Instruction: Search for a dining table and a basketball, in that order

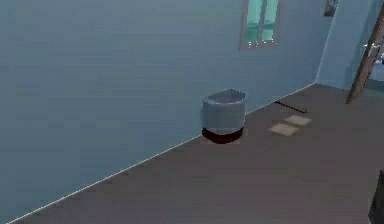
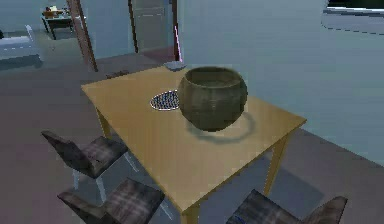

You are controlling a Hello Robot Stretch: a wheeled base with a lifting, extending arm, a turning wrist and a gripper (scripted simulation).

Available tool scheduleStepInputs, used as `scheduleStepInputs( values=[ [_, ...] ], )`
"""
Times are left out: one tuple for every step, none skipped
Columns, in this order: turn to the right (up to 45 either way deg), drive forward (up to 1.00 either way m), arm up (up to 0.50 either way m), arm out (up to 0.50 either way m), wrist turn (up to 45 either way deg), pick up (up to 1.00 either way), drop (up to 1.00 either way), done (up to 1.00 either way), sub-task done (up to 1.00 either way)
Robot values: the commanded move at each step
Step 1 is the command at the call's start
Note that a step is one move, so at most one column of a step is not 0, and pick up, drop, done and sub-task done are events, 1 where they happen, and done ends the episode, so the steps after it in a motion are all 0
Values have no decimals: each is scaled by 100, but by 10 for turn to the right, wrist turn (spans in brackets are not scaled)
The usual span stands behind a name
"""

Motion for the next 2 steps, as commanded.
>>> scheduleStepInputs(
  values=[
    [-30,0,0,0,0,0,0,0,0],
    [0,65,0,0,0,0,0,0,0]
  ],
)
